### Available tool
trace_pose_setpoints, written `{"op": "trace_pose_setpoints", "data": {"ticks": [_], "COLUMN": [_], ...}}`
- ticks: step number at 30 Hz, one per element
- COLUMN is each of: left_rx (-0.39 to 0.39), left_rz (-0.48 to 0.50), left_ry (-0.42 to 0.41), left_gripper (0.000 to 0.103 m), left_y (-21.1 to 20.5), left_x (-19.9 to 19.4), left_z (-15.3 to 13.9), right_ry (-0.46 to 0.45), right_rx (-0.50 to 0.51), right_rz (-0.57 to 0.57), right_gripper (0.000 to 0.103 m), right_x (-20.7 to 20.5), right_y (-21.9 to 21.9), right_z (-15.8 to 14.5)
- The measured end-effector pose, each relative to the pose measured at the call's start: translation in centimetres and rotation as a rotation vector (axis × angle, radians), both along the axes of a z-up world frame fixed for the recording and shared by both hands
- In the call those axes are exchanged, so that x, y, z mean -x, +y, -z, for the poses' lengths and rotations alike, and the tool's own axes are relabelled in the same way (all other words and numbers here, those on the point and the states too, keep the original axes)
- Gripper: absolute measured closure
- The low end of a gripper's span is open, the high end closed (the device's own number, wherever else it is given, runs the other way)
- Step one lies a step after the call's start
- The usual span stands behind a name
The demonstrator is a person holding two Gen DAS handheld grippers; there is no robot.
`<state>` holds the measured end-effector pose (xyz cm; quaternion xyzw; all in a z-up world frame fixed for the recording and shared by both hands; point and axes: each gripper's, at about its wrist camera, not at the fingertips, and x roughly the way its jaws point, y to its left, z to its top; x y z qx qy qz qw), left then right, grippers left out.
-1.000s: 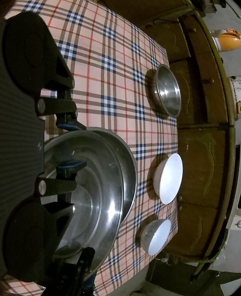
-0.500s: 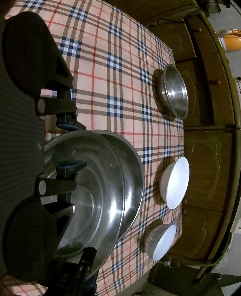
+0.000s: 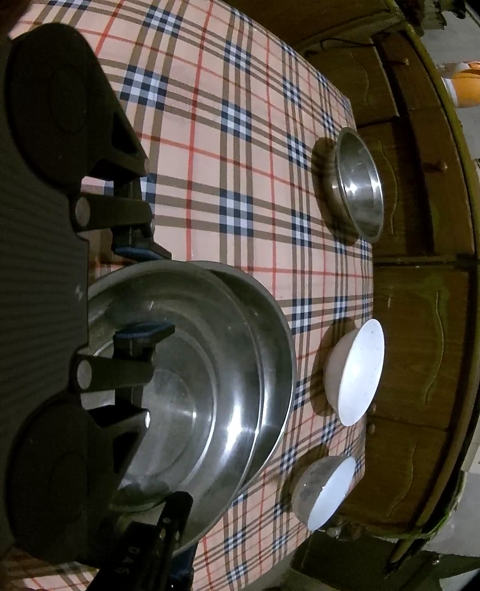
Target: Organize plates and bowls
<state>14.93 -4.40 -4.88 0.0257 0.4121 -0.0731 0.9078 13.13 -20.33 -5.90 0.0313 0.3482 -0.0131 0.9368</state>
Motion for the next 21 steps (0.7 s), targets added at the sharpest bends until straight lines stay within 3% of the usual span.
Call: {"op": "trace_pose_setpoints", "data": {"ticks": [1, 3, 8, 16, 21], "left_rx": [0.001, 0.002, 0.001, 0.006, 0.013], "left_rz": [-0.001, -0.002, 0.003, 0.000, -0.007], "left_ry": [0.000, -0.003, -0.019, -0.045, -0.050], "left_gripper": [0.065, 0.064, 0.055, 0.047, 0.044], "left_y": [0.1, 0.1, 0.2, 0.6, 0.7], "left_x": [0.0, 0.1, 0.4, 0.8, 0.9], "left_z": [0.0, -0.1, -0.6, -1.3, -1.5], "right_ry": [-0.002, -0.016, -0.078, -0.111, -0.094], "right_rx": [-0.002, 0.004, 0.056, -0.028, -0.011], "right_rz": [-0.004, -0.001, -0.016, -0.278, -0.404], "right_gripper": [0.057, 0.045, 0.041, 0.041, 0.040], "right_x": [0.0, 0.2, 1.6, 6.4, 8.1], "right_y": [-0.1, -0.2, -0.4, 0.0, 1.5], "right_z": [-0.1, -0.3, -2.0, -3.9, -3.9]}}
